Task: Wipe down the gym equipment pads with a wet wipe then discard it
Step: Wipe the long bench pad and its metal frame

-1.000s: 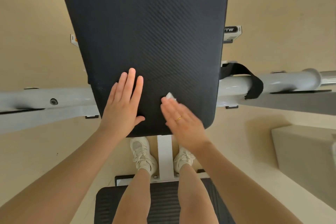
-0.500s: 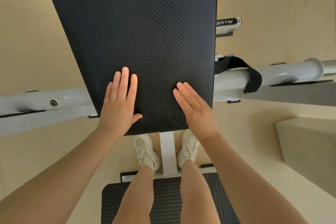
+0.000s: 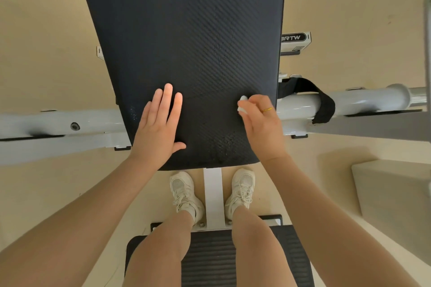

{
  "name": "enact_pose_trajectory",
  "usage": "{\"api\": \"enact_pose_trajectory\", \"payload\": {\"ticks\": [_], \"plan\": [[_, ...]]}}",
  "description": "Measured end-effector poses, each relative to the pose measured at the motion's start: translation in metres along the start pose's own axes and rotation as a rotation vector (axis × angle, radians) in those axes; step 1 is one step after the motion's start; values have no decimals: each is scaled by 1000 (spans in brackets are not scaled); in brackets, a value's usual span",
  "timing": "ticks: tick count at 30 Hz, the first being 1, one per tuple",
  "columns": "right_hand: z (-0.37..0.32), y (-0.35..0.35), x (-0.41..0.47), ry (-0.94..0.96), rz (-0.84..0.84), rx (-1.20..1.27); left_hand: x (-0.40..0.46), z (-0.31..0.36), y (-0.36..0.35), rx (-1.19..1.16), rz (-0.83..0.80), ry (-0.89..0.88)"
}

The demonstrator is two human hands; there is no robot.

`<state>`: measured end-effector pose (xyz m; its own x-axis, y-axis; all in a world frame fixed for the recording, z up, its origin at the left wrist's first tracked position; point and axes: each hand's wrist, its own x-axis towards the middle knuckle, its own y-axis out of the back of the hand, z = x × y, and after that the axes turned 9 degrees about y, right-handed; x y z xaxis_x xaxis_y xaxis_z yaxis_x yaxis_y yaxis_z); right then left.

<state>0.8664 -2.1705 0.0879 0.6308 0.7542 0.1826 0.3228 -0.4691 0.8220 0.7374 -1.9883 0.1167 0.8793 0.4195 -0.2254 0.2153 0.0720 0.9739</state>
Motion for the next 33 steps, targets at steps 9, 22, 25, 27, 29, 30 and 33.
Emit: {"api": "enact_pose_trajectory", "payload": {"ticks": [9, 22, 25, 27, 29, 30, 33], "plan": [[-39, -18, -24, 593, -526, -43, 0, -1, 3, -23, 0, 4], [-66, -56, 9, 651, -229, 25, 4, -33, -20, -143, 146, -200], [-61, -49, 23, 556, -192, -18, 6, -40, -23, -128, 204, -269], [-56, -45, 32, 525, -71, -29, 8, -43, -26, -88, 246, -285], [-55, -51, 36, 575, 27, 30, 12, -45, -30, -79, 256, -288], [-55, -58, 37, 605, 47, 62, 14, -47, -30, -102, 251, -298], [-65, -77, 28, 694, 2, 112, 13, -56, -25, -271, 183, -309]]}}
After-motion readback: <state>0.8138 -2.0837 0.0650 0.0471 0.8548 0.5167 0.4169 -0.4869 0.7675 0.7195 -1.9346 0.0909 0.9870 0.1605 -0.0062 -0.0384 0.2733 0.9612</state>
